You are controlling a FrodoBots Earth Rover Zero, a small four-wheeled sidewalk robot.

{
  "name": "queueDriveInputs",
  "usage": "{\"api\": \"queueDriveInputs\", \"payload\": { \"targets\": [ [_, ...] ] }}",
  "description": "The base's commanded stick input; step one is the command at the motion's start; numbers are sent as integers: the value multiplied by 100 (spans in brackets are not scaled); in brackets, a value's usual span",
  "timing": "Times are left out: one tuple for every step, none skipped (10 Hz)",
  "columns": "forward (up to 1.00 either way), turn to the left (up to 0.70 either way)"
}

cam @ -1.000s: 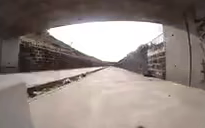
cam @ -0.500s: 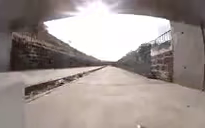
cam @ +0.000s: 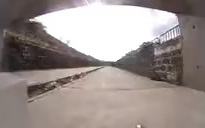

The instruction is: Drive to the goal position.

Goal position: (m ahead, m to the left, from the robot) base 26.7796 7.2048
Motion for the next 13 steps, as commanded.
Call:
{"api": "queueDriveInputs", "payload": {
  "targets": [
    [100, 0],
    [100, 0],
    [100, 0],
    [100, 0],
    [100, 0],
    [100, -27],
    [100, -27],
    [100, -13],
    [100, 0],
    [100, 0],
    [100, 0],
    [100, 0],
    [100, 0]
  ]
}}
